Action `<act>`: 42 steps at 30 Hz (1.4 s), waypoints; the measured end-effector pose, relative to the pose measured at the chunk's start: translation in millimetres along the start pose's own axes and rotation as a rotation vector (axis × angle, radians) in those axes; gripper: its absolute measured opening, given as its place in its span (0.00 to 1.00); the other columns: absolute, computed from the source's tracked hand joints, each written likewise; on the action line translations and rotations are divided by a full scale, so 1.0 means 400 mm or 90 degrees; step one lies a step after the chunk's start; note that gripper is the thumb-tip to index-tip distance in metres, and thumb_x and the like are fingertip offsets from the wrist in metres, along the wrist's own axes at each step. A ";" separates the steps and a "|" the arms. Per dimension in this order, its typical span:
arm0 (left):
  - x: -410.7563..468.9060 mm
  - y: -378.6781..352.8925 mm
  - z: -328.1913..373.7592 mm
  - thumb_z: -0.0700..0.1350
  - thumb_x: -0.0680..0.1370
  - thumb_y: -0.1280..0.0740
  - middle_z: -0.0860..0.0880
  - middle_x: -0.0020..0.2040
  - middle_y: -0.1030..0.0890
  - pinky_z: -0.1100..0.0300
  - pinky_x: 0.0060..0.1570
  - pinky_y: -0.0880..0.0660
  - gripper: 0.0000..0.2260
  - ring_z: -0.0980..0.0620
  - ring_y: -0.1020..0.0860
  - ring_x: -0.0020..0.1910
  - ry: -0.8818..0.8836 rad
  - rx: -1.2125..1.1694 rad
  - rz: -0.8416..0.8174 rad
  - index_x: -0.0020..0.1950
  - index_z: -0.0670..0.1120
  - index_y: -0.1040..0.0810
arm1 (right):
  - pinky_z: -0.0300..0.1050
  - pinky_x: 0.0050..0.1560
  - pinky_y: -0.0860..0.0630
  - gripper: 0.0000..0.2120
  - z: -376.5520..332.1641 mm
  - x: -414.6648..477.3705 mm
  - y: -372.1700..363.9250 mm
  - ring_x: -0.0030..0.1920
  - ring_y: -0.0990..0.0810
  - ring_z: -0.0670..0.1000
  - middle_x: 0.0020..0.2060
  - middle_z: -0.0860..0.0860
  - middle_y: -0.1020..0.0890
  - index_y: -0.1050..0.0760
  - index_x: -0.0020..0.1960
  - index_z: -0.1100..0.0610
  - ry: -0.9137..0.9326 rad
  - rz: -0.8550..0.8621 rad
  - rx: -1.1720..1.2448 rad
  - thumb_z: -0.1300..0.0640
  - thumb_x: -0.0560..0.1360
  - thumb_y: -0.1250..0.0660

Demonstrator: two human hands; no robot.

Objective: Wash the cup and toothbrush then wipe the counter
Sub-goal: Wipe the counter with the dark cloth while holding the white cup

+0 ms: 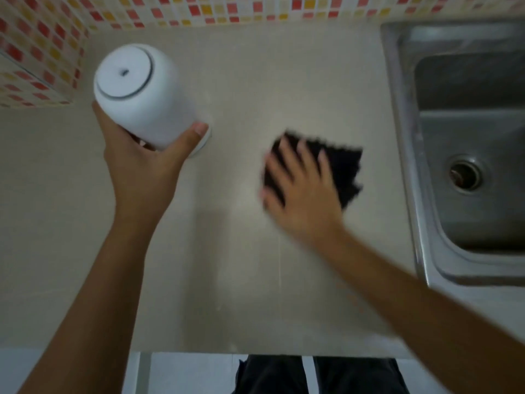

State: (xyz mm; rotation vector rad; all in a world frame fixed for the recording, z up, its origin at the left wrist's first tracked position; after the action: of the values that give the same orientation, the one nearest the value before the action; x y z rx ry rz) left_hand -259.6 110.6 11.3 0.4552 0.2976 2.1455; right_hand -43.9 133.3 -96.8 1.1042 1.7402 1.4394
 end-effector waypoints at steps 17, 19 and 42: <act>-0.017 0.040 -0.050 0.50 0.69 0.22 0.52 0.68 0.27 0.61 0.61 0.25 0.41 0.60 0.26 0.64 0.013 0.052 0.022 0.75 0.44 0.41 | 0.58 0.75 0.60 0.28 0.020 0.528 -0.030 0.78 0.54 0.55 0.79 0.49 0.51 0.51 0.78 0.46 -0.040 -0.094 -0.011 0.39 0.80 0.58; -0.020 0.038 -0.045 0.51 0.69 0.22 0.50 0.69 0.28 0.62 0.61 0.25 0.42 0.59 0.26 0.65 0.016 0.053 0.018 0.75 0.43 0.42 | 0.58 0.75 0.59 0.28 -0.011 0.487 -0.035 0.78 0.53 0.56 0.79 0.51 0.50 0.51 0.78 0.47 -0.041 -0.079 -0.007 0.40 0.80 0.58; -0.046 -0.052 0.017 0.51 0.68 0.22 0.53 0.64 0.26 0.60 0.60 0.24 0.41 0.60 0.24 0.61 -0.001 -0.015 0.007 0.72 0.41 0.40 | 0.60 0.75 0.55 0.30 0.254 0.096 0.040 0.77 0.49 0.59 0.78 0.55 0.47 0.48 0.78 0.49 -0.250 0.002 -0.049 0.38 0.79 0.56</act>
State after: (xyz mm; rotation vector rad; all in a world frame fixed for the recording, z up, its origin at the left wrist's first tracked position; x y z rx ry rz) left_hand -231.8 107.7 5.8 0.4452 0.2702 2.1566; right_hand 29.6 214.9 -101.1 1.2505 1.3963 1.1839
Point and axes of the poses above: each hand's wrist, its own x-axis towards the middle knuckle, its own y-axis out of the back of the hand, z = x × y, the point moved 4 cm from there along x, towards the middle knuckle
